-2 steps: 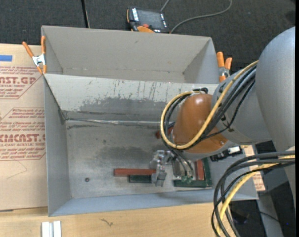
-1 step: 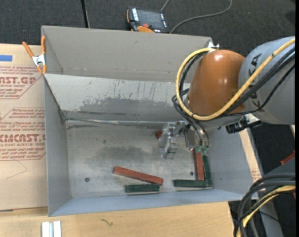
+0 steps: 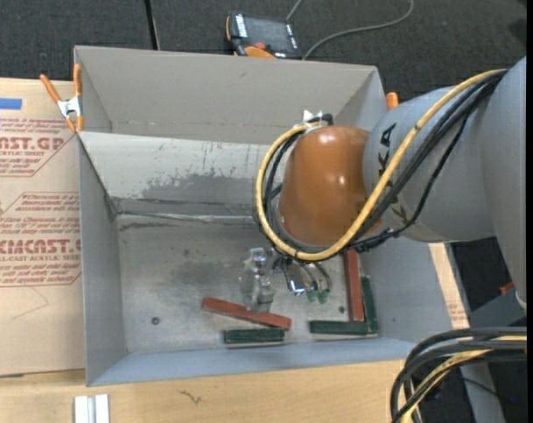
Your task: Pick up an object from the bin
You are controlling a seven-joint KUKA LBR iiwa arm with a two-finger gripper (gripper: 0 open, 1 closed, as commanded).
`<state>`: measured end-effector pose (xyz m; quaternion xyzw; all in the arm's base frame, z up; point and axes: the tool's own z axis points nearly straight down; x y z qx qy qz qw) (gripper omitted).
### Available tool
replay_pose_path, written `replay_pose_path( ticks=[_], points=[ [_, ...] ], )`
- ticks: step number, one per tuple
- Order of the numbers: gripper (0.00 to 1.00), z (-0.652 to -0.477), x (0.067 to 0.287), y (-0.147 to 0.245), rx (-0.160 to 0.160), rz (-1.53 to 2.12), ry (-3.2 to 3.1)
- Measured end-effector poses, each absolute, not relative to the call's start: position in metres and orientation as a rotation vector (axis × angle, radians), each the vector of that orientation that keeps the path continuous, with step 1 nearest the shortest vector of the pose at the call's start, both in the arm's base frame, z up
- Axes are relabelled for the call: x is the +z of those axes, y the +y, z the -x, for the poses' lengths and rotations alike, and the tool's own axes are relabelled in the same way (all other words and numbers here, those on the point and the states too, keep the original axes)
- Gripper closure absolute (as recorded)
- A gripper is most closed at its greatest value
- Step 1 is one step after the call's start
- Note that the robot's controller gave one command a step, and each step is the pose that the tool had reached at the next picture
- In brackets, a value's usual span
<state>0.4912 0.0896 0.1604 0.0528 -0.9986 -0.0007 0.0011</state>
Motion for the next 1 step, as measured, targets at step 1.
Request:
replay_pose_path(
  ticks=[1],
  points=[
    [0.0,-0.4919,0.1612,0.0883,-0.001,-0.162,-3.137]
  ],
)
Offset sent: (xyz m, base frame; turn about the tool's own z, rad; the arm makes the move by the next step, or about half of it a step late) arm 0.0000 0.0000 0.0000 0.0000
